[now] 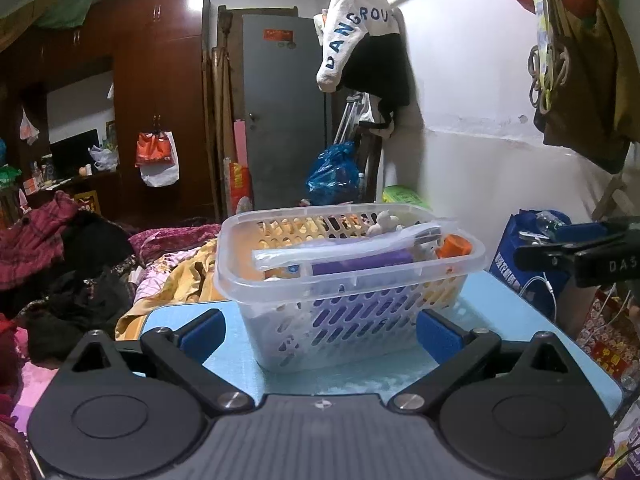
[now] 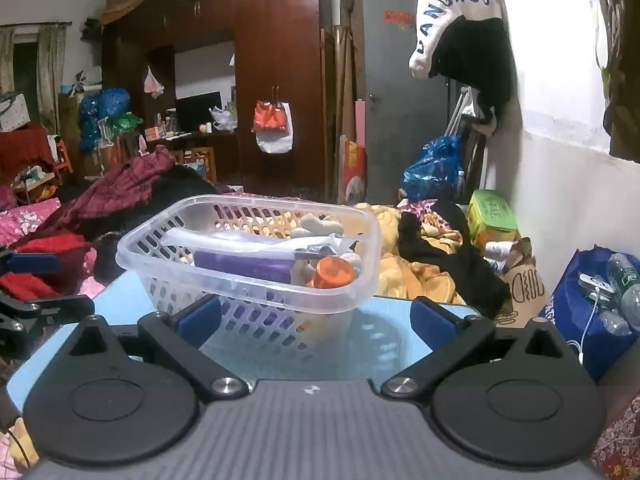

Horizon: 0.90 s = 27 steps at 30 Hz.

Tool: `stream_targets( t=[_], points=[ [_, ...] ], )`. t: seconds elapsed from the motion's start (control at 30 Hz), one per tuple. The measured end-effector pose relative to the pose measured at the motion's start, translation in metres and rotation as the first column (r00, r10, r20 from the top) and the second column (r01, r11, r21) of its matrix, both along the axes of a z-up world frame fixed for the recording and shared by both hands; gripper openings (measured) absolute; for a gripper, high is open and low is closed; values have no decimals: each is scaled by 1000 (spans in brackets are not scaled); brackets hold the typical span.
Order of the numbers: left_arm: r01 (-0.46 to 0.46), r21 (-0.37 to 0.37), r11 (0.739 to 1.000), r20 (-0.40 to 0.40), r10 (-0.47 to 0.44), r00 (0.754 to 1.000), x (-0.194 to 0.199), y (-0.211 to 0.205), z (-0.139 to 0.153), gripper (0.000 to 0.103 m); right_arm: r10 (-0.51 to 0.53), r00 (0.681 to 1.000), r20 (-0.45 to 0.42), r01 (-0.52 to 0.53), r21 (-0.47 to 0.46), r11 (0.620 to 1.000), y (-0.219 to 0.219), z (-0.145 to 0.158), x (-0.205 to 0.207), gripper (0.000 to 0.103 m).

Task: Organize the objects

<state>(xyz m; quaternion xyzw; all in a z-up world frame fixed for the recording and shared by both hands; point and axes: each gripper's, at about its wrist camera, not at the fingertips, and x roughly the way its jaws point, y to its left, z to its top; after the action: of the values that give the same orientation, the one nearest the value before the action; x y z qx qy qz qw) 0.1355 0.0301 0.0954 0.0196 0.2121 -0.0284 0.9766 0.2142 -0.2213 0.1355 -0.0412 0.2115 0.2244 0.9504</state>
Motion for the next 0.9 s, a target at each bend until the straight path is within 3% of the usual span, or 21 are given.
stream_targets(
  t=[0.9],
  points=[
    [-7,4,1000,-2,7,1000,6,-6,-4,102,9,1000,-4,-9,25,1000,-1,-4,1,103]
  ],
)
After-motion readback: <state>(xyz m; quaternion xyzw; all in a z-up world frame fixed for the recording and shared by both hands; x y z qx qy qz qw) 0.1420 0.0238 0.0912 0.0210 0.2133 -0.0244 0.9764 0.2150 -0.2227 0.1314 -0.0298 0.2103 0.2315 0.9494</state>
